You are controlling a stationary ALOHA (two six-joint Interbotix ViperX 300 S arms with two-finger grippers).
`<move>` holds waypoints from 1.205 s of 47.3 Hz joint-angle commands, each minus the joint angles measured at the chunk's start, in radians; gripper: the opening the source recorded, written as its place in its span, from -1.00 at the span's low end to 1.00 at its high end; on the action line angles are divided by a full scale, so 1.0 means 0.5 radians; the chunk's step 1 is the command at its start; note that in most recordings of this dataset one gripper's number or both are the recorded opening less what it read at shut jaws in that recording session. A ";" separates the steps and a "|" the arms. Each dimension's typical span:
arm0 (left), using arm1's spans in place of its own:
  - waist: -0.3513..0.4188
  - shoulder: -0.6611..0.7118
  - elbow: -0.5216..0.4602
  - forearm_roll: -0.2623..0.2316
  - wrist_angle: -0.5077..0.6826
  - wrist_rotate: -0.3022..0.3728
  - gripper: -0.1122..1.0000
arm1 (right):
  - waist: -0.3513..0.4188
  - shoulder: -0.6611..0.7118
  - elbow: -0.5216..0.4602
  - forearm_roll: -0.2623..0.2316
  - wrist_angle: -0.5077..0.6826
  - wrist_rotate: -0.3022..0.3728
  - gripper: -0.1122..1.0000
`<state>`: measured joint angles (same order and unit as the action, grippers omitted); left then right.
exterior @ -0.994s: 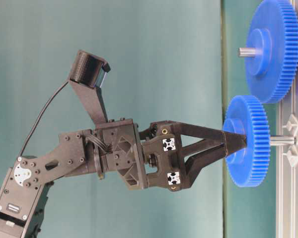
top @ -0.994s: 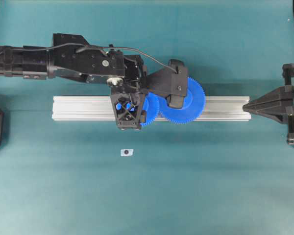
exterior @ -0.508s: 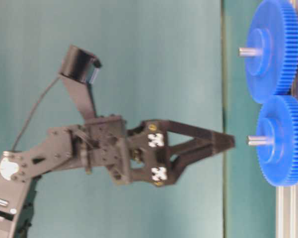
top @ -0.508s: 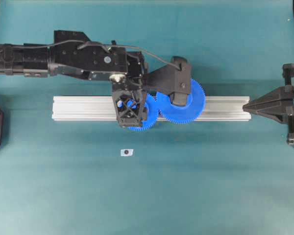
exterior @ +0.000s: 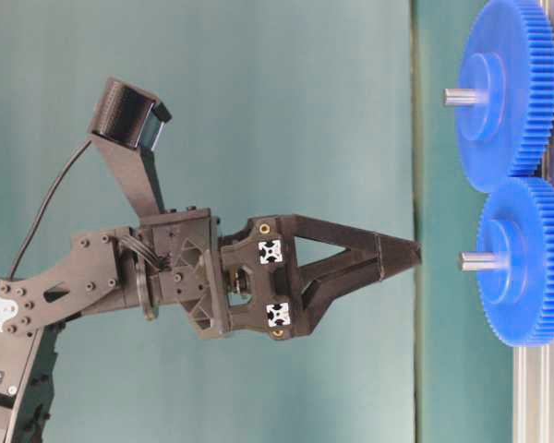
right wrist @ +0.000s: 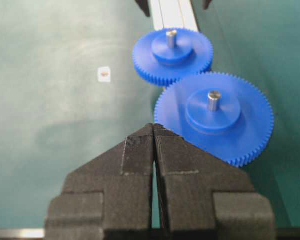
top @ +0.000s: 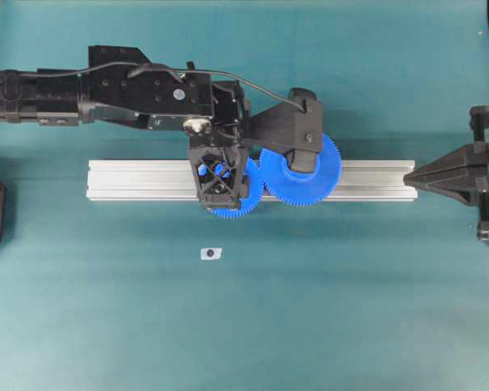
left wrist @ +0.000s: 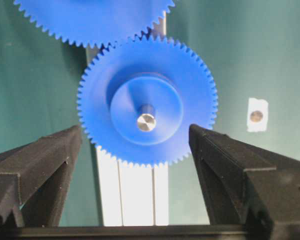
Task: Find the location of the shaft and insert the small gear.
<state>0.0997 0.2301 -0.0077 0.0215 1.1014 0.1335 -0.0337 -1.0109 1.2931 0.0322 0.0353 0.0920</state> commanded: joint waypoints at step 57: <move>-0.067 -0.331 0.101 0.003 -0.080 -0.181 0.68 | -0.003 0.012 -0.025 0.003 -0.012 0.021 -0.84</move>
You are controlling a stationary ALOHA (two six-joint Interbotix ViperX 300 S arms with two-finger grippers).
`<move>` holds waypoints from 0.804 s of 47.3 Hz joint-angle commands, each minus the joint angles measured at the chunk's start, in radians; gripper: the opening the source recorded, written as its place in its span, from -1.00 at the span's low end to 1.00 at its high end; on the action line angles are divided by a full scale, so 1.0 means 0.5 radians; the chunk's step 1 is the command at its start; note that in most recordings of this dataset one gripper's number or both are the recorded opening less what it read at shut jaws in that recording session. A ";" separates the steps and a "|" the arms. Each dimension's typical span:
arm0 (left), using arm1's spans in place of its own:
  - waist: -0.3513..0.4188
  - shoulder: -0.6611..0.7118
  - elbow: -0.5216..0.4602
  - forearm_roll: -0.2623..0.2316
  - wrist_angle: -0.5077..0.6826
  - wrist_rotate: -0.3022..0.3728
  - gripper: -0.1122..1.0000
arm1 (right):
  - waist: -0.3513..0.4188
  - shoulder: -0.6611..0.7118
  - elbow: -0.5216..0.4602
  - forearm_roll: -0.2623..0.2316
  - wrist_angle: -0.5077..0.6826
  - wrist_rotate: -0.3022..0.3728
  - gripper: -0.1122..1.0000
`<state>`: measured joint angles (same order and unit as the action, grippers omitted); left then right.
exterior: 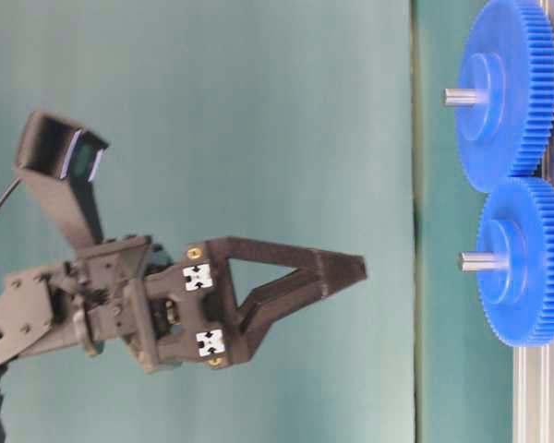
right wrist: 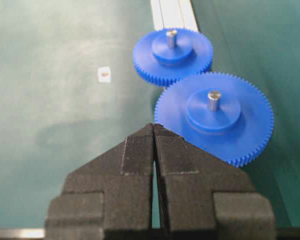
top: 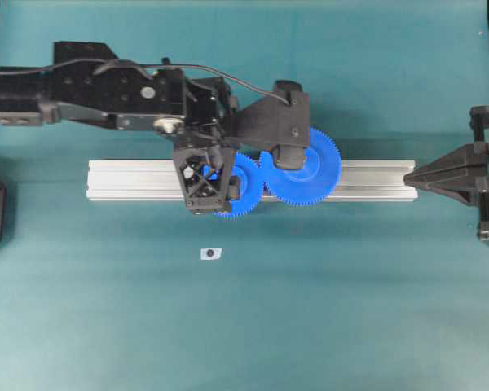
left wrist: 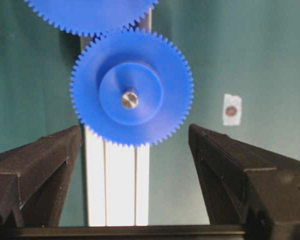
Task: Find the location of the shaft and insert the small gear.
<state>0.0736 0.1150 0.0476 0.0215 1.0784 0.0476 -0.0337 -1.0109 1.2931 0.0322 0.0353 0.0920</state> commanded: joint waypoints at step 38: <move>-0.049 -0.362 0.261 0.003 -0.325 -0.071 0.68 | -0.003 0.012 -0.025 0.003 -0.012 0.021 -0.84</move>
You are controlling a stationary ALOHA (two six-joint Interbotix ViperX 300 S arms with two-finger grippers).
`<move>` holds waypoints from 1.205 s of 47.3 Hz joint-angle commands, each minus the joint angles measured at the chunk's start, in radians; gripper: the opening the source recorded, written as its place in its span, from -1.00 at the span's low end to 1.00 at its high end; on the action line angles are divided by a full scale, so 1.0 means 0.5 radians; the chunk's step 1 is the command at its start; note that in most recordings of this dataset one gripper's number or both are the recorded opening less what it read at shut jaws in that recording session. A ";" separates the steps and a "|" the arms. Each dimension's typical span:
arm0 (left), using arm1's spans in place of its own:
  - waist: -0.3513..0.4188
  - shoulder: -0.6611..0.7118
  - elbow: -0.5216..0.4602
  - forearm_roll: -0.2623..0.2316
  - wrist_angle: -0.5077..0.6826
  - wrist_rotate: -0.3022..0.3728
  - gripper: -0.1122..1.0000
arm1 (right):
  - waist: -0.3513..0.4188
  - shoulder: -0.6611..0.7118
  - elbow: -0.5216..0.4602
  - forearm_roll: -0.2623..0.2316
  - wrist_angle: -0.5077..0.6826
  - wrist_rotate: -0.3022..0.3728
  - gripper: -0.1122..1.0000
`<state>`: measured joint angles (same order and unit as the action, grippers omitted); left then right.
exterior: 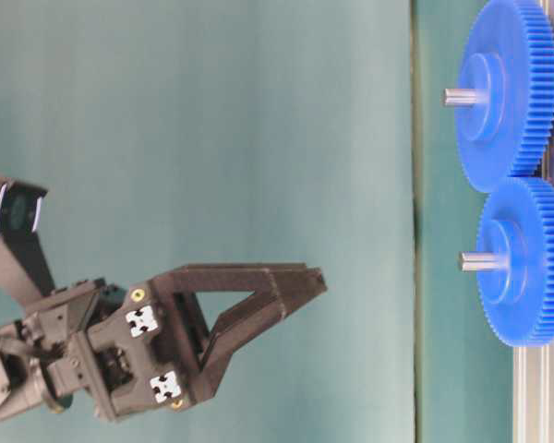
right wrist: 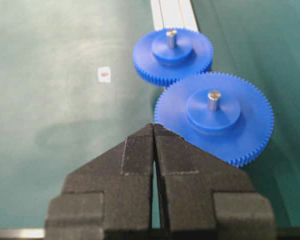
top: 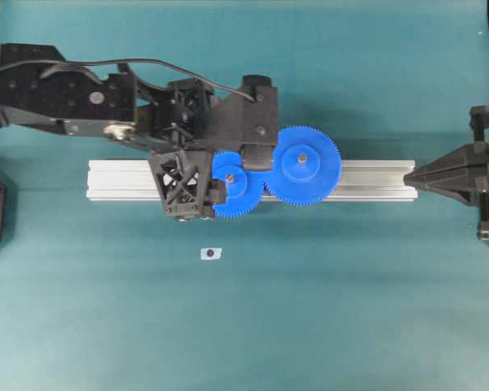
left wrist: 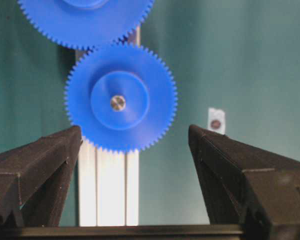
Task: Find the location of the shaft and insert the small gear.
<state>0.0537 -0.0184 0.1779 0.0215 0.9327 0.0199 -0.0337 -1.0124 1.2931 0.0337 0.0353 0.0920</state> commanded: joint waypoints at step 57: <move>-0.058 -0.445 0.411 0.009 -0.549 -0.064 0.68 | -0.006 0.015 -0.028 0.003 -0.012 0.021 -0.84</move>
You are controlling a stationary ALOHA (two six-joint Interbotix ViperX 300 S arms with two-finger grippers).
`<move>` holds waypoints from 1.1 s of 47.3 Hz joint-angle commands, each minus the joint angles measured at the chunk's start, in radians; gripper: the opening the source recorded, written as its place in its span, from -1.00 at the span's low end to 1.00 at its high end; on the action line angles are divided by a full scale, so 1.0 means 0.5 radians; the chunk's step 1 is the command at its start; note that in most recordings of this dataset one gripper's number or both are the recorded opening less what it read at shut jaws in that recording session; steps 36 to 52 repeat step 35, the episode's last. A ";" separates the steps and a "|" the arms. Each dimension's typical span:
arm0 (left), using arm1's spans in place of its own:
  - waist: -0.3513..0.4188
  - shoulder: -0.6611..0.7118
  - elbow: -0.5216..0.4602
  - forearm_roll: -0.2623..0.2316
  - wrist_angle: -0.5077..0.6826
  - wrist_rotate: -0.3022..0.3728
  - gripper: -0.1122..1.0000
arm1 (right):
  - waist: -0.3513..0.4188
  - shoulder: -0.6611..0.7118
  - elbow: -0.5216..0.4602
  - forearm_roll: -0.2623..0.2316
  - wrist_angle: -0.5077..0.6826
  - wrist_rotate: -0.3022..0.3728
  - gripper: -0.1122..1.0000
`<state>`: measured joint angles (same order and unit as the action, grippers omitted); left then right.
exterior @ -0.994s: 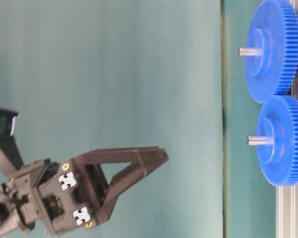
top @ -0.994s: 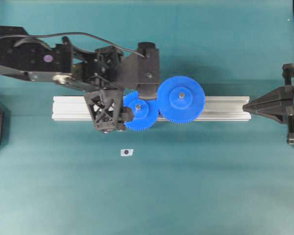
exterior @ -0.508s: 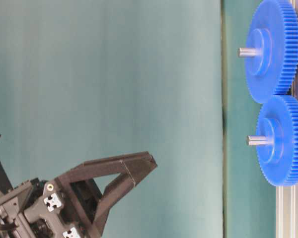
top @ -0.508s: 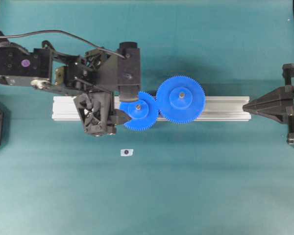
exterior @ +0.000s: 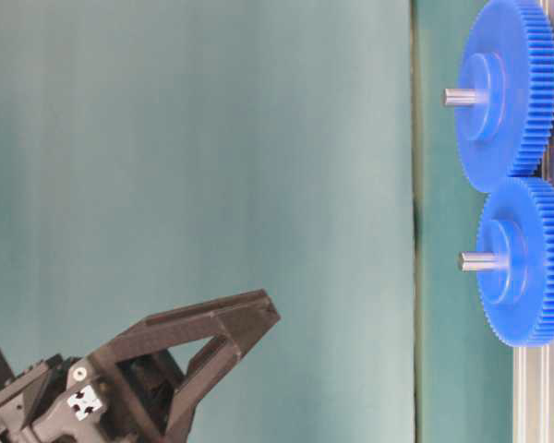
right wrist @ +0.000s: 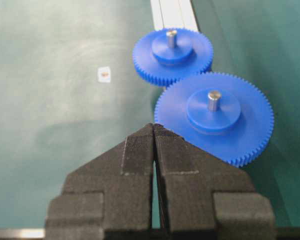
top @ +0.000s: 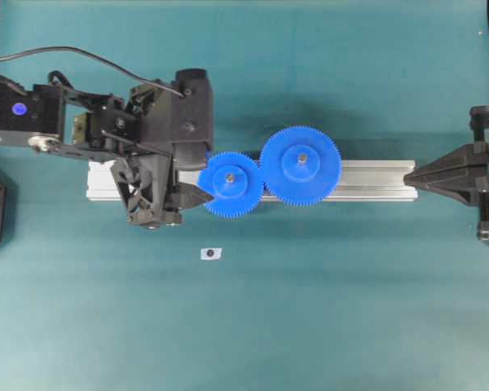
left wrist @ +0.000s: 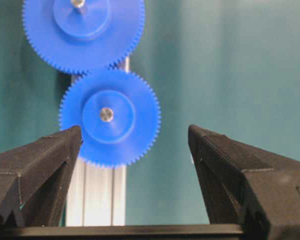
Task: Find the location of the shaft and insert the small gear.
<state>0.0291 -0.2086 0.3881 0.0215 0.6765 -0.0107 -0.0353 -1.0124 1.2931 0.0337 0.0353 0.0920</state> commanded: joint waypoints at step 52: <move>-0.021 -0.160 0.114 0.003 -0.202 -0.003 0.68 | 0.000 0.015 -0.021 0.003 -0.012 0.021 -0.84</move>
